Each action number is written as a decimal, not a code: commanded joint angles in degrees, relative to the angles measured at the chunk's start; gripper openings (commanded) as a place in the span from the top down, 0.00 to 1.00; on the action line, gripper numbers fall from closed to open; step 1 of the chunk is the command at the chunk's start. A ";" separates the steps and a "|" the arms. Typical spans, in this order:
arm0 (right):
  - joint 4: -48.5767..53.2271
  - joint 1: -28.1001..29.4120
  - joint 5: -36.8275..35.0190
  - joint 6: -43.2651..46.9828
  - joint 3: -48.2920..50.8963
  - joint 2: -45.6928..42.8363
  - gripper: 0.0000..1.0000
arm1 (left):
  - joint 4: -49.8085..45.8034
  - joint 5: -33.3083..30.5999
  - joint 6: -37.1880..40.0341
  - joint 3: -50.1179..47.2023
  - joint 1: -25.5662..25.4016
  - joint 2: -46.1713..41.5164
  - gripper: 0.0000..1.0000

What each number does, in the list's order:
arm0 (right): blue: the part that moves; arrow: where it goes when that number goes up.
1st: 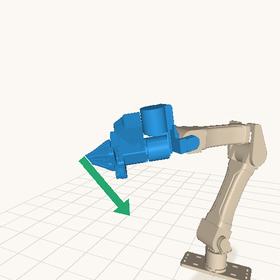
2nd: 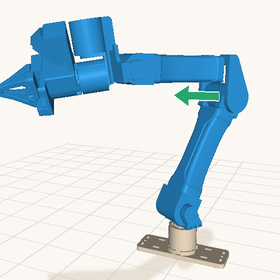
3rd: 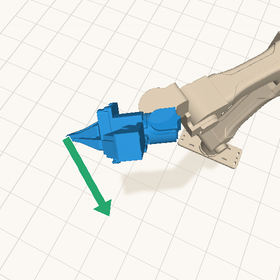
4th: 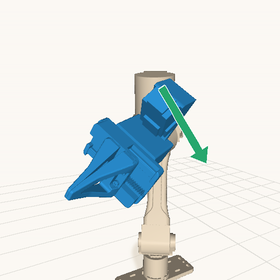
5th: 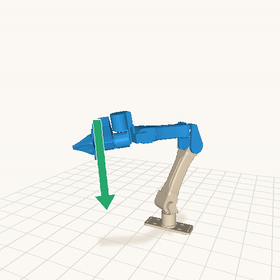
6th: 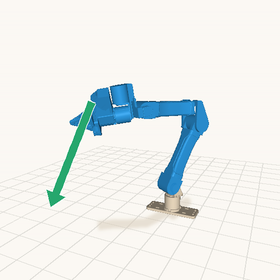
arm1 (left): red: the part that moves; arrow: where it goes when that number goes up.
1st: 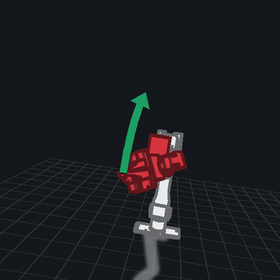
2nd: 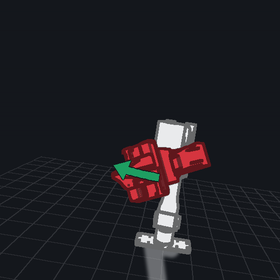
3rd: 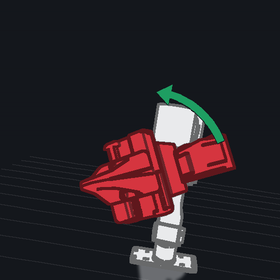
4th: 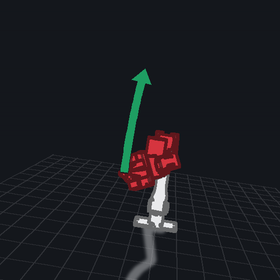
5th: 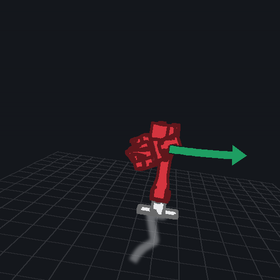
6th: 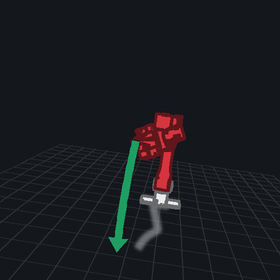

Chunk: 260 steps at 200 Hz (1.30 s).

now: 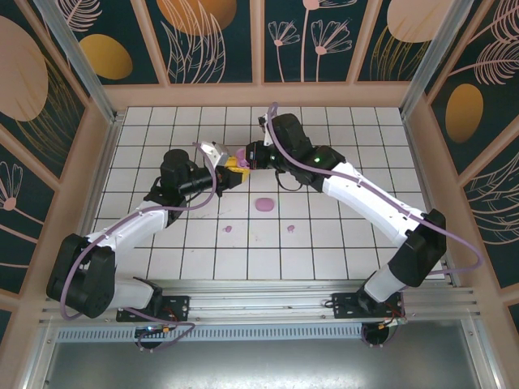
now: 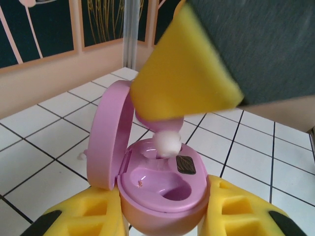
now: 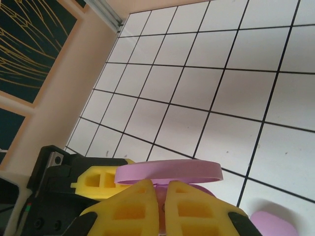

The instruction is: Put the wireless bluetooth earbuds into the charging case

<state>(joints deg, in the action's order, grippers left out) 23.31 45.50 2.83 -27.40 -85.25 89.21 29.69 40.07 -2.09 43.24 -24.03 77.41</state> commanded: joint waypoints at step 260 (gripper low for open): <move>18.44 2.24 -5.12 3.92 -11.82 5.28 0.71 | 7.31 2.29 3.67 2.55 -0.82 2.32 1.00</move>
<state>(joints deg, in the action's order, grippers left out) 37.52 48.10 -0.60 -21.19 -94.50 93.82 33.34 41.58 0.03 43.90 -24.88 79.96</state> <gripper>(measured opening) 0.282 0.259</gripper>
